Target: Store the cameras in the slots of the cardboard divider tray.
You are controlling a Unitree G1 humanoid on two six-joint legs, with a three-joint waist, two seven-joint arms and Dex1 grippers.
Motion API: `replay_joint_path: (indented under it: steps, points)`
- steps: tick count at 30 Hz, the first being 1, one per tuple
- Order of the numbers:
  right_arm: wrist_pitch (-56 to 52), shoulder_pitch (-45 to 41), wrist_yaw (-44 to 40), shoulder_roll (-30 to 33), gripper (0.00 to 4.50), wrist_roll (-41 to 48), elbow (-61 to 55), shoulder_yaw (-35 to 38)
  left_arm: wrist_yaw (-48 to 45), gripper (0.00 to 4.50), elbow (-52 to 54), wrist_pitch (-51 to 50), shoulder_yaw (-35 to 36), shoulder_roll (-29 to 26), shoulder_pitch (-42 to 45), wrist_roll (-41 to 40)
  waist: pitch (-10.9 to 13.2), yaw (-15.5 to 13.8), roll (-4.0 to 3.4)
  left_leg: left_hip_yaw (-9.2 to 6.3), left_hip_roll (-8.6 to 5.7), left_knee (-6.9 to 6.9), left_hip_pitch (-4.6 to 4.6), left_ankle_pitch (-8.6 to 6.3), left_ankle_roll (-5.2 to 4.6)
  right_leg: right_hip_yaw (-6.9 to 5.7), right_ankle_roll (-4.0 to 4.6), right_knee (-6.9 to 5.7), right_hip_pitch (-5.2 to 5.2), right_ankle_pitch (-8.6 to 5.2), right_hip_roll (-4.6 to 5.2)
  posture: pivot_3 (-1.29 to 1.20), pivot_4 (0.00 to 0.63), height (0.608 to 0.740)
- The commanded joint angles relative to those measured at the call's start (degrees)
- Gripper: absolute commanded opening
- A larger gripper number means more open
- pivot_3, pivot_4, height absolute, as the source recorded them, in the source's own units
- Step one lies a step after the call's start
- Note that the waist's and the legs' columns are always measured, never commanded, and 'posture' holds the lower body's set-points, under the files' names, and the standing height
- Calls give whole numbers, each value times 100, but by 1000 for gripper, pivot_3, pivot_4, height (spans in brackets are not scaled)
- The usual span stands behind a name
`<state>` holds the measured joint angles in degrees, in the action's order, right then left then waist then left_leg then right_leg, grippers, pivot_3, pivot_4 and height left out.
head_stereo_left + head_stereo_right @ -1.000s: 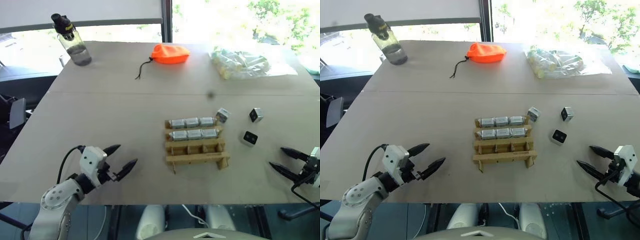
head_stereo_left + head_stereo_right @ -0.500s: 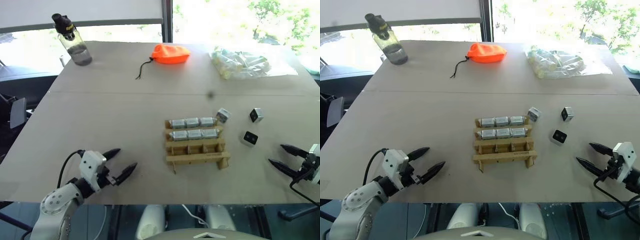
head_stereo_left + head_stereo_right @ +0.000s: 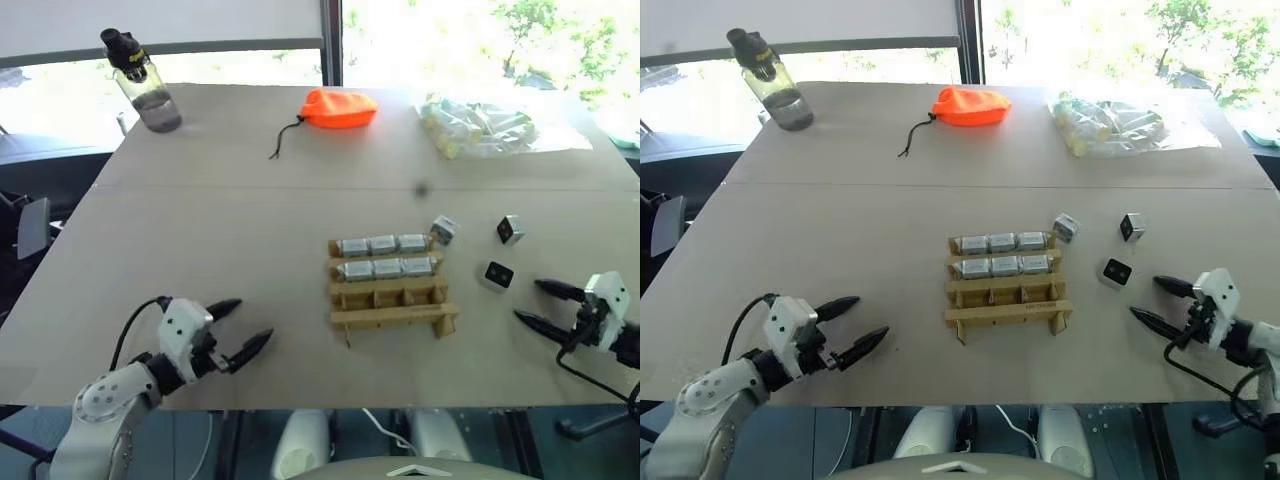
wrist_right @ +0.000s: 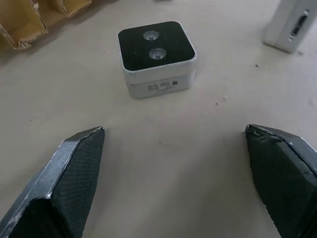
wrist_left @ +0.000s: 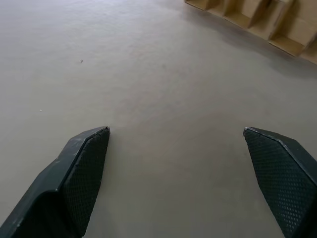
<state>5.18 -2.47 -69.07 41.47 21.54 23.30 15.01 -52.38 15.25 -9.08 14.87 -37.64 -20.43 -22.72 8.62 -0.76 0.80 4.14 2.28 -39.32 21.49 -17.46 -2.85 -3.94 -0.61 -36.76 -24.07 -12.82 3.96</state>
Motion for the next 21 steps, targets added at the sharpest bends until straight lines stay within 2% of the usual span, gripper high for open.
replay_joint_path:
  steps: [1,10,21]
  points:
    - [-64,-164,108,-51,4500,-86,-149,-160,-463,4485,248,20,-1,-269,56,-230,1,2,-3,2,0,0,0,0,0,0,0,0,-1,0,-5,0,150,726]
    - [-176,-587,326,-300,4500,-141,-256,-433,-1249,4485,1017,-583,141,-1174,721,-965,8,-5,-3,0,-1,0,8,3,5,1,-11,-1,-6,7,-14,0,150,726]
    - [-55,-511,344,-352,4500,-141,-223,-485,-1520,4485,1360,-1044,159,-1587,1099,-1283,10,8,-4,3,0,0,11,16,29,3,-20,3,-8,11,-28,0,150,726]
